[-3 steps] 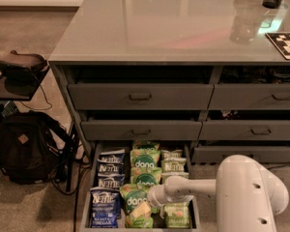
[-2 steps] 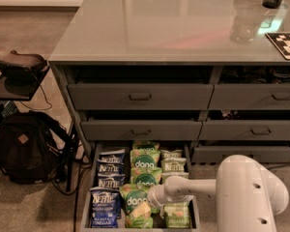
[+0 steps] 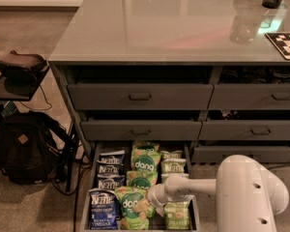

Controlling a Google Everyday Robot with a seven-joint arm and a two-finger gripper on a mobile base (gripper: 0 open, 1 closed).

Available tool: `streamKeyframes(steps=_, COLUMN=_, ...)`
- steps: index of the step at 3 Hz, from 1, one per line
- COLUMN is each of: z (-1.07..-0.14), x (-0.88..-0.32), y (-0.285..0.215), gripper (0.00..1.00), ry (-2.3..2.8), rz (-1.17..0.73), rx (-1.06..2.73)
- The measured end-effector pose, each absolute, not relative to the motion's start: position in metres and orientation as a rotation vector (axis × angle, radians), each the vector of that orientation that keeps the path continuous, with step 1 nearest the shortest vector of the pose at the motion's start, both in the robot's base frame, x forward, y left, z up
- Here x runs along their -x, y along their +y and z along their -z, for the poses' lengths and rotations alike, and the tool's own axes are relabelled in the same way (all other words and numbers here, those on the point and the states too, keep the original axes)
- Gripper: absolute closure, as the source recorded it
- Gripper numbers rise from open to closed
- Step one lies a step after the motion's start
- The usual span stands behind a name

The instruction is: Pick green rice chip bag from bottom drawer and place on counter

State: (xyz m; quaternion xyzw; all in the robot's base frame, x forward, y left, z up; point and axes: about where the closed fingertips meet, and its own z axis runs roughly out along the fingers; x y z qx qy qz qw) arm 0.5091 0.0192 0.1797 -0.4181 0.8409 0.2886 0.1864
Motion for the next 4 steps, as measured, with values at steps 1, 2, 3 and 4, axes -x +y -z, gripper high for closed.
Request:
streamKeyframes(steps=1, z=-0.183, x=-0.509, y=0.019, gripper=0.65, ry=2.368, rz=-0.813, rx=1.177)
streamKeyframes(steps=2, z=-0.189, x=-0.503, y=0.01, gripper=0.88, ry=2.383, rz=-0.793, rx=1.144)
streamKeyframes(steps=3, z=-0.215, x=-0.501, y=-0.004, gripper=1.0, ry=2.392, rz=-0.731, rx=1.078)
streamKeyframes(steps=4, z=-0.263, x=-0.505, y=-0.027, gripper=1.0, ry=2.387, rz=-0.67, rx=1.036)
